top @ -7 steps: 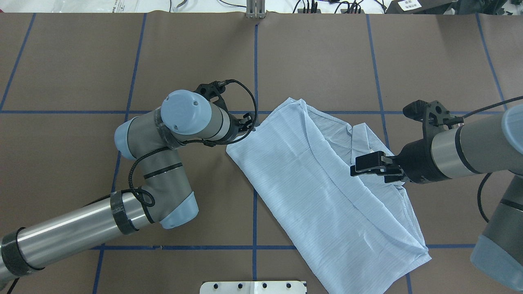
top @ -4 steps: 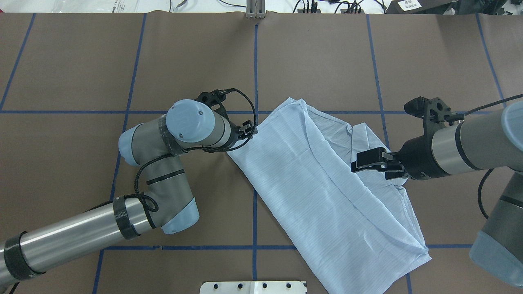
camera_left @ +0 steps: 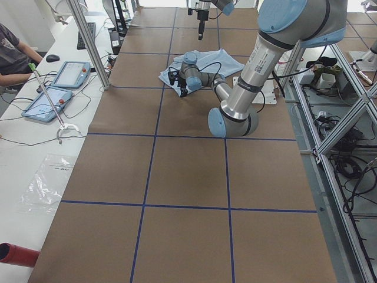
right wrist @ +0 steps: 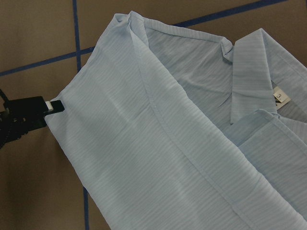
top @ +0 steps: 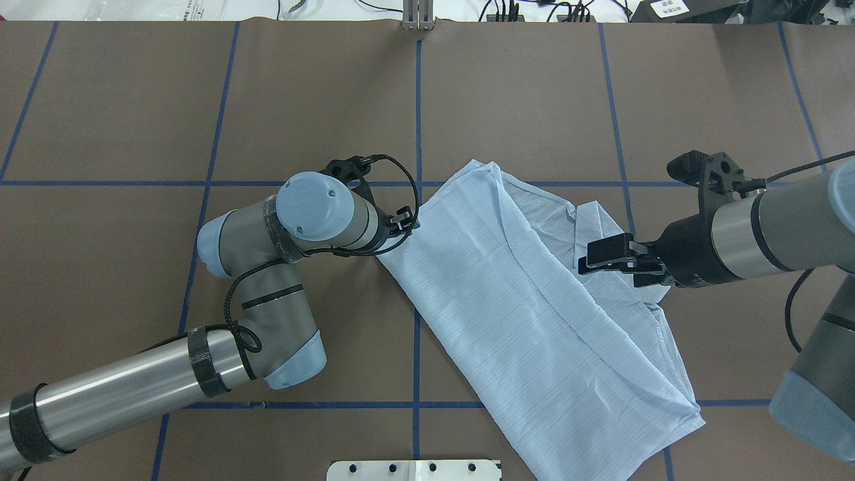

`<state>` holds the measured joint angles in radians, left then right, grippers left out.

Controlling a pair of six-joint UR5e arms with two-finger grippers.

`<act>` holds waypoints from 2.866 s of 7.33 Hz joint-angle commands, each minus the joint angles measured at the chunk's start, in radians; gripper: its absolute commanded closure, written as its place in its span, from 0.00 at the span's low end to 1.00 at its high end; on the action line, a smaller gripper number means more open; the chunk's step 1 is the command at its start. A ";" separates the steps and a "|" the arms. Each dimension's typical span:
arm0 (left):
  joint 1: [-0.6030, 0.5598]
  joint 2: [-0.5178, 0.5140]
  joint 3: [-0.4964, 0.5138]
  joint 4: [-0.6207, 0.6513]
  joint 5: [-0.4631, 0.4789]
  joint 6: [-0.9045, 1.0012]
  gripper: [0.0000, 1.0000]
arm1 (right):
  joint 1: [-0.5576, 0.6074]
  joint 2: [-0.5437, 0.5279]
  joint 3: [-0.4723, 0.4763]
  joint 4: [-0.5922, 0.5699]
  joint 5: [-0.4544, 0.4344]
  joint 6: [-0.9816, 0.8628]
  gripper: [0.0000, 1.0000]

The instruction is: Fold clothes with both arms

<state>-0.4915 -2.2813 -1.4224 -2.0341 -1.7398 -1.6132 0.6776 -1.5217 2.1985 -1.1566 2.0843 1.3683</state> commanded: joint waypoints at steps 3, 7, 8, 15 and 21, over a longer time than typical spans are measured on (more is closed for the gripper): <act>0.005 -0.003 -0.004 0.002 -0.009 0.006 0.59 | 0.013 0.000 -0.005 0.000 0.006 0.000 0.00; -0.001 -0.003 -0.076 0.070 -0.015 0.004 1.00 | 0.022 0.000 -0.006 0.000 0.010 0.000 0.00; -0.034 -0.004 -0.078 0.093 -0.014 0.004 1.00 | 0.022 0.002 -0.005 0.000 -0.004 0.000 0.00; -0.249 -0.193 0.434 -0.329 0.131 0.001 1.00 | 0.037 0.018 -0.031 0.000 -0.053 0.000 0.00; -0.251 -0.242 0.582 -0.520 0.230 0.121 0.00 | 0.036 0.048 -0.065 0.000 -0.059 0.000 0.00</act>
<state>-0.7424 -2.5242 -0.8427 -2.5511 -1.5125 -1.5628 0.7134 -1.4786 2.1423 -1.1566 2.0262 1.3695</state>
